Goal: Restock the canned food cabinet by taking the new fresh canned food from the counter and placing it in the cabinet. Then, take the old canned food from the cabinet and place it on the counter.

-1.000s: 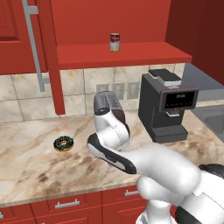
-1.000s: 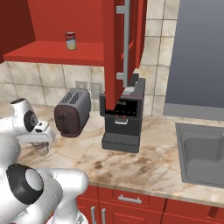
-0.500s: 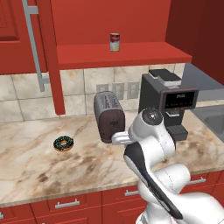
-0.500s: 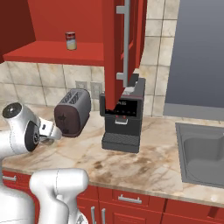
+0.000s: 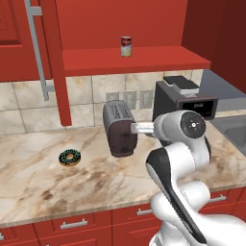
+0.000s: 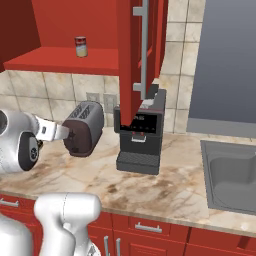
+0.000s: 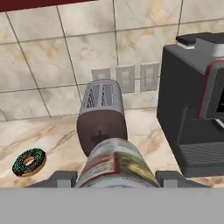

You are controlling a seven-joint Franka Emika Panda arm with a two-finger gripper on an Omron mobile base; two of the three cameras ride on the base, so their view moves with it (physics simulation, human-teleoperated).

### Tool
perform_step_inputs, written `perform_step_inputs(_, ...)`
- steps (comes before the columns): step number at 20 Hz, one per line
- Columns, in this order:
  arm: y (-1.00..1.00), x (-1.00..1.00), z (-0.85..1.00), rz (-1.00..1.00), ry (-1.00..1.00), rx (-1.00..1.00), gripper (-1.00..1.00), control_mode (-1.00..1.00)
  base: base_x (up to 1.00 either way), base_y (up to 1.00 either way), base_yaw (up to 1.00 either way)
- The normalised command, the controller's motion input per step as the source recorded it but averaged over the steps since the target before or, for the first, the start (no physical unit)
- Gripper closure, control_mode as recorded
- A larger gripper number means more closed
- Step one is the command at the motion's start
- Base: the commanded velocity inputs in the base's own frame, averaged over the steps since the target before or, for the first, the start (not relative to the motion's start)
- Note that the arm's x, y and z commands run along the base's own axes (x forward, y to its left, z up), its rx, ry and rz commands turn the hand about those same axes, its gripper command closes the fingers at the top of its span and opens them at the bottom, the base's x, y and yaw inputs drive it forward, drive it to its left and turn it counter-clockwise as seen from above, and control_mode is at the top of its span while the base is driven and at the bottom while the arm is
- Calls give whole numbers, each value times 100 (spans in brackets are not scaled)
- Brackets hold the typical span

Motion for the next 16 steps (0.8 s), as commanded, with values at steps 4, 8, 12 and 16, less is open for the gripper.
perform_step_inputs(4,-48,0,100,-1,-21,6,100,-100,0,0,0)
perform_step_inputs(8,-67,0,100,0,-6,3,100,-100,0,0,0)
perform_step_inputs(12,-74,0,100,0,3,0,100,-100,0,0,0)
perform_step_inputs(16,-22,0,47,0,-6,0,100,-100,0,0,0)
